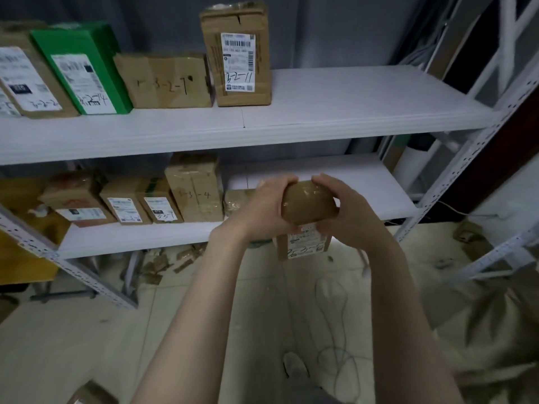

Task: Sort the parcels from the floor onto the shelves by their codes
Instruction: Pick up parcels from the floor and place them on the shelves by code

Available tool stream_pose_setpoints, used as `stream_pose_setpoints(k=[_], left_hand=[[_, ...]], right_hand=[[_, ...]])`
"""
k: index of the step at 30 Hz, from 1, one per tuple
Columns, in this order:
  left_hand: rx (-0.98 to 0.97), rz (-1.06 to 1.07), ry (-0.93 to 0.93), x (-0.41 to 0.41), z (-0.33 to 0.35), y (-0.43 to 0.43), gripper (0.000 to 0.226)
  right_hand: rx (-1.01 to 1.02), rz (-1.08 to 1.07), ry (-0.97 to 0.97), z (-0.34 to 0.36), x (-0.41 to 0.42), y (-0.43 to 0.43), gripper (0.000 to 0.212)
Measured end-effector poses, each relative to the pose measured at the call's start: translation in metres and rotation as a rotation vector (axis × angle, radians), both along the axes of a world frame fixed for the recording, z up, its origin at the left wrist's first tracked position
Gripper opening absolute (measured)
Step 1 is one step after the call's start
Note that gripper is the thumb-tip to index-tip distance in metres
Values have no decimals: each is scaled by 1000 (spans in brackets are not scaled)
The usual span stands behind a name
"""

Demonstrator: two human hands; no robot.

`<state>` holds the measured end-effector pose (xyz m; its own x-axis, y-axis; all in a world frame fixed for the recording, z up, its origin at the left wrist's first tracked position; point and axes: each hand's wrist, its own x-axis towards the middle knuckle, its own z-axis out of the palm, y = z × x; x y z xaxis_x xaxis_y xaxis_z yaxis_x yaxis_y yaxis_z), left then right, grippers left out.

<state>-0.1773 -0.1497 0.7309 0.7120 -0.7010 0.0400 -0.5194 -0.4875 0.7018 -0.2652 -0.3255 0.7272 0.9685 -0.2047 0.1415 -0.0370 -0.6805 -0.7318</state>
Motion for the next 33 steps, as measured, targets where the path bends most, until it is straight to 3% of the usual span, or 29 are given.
stream_pose_setpoints(k=[5,11,19,24,33], left_hand=[[112,-22,-16,22,-25,-29,95],[206,24,13,66,-57,-73,99],[269,311,126,119,-101,-86,73],[359,336,181,131,-117,-86,70],[360,374,199,157,-123,-97,67]], right_hand=[[-107,42,208,-29,36,-28,100],[-141,-29,307,-77,102,-68,89],[-84,-348,387,-137,165,-132,69],[-58,-329,406,-168,211,-142,55],[-100,-276,468,-209,282,-145,48]])
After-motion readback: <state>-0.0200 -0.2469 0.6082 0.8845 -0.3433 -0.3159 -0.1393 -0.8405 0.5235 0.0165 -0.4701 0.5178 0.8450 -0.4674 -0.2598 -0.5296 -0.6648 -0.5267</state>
